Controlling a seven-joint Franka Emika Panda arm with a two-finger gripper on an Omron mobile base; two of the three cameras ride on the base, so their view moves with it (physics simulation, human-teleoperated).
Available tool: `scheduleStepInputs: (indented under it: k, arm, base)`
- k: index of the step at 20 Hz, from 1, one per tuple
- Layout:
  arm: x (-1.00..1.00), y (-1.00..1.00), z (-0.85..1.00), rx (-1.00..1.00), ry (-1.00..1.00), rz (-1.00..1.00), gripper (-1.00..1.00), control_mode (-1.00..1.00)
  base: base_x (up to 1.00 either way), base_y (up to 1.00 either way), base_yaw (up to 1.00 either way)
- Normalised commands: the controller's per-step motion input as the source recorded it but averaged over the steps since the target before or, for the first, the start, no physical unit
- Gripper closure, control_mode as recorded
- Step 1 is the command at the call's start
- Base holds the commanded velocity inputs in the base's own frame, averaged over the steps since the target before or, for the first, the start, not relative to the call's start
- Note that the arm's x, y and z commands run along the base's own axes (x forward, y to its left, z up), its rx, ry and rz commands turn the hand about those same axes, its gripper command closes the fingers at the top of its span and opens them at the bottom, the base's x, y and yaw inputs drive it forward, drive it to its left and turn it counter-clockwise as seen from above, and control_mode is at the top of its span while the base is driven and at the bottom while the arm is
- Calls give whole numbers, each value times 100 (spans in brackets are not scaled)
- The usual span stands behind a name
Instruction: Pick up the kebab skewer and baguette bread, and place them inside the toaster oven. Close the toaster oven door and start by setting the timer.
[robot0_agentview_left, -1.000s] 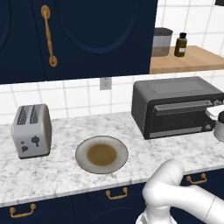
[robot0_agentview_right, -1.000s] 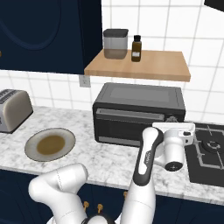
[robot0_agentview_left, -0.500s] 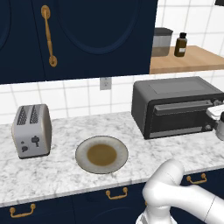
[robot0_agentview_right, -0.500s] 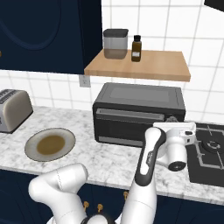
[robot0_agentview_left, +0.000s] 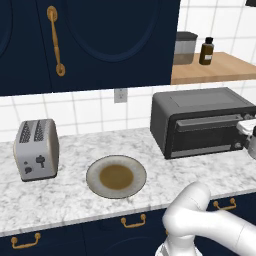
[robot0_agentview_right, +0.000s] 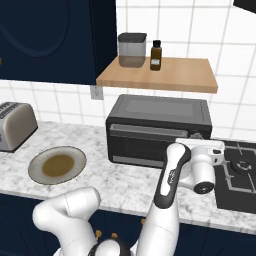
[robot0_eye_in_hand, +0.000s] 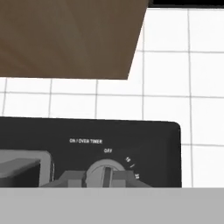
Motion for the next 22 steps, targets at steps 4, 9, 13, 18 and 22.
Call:
scheduleStepInputs:
  k: [4, 9, 13, 18, 22]
  arm:
    - [13, 11, 0, 18, 0, 0, 100, -100]
    - [1, 16, 0, 25, 0, 0, 100, -100]
    - [1, 12, 0, 27, 0, 0, 100, -100]
    - [0, 6, 0, 27, 0, 0, 100, -100]
    - [0, 5, 0, 28, 0, 0, 100, -100]
  base:
    - [0, 0, 0]
    - [0, 0, 0]
    - [0, 0, 0]
    - [0, 0, 0]
    - [0, 0, 0]
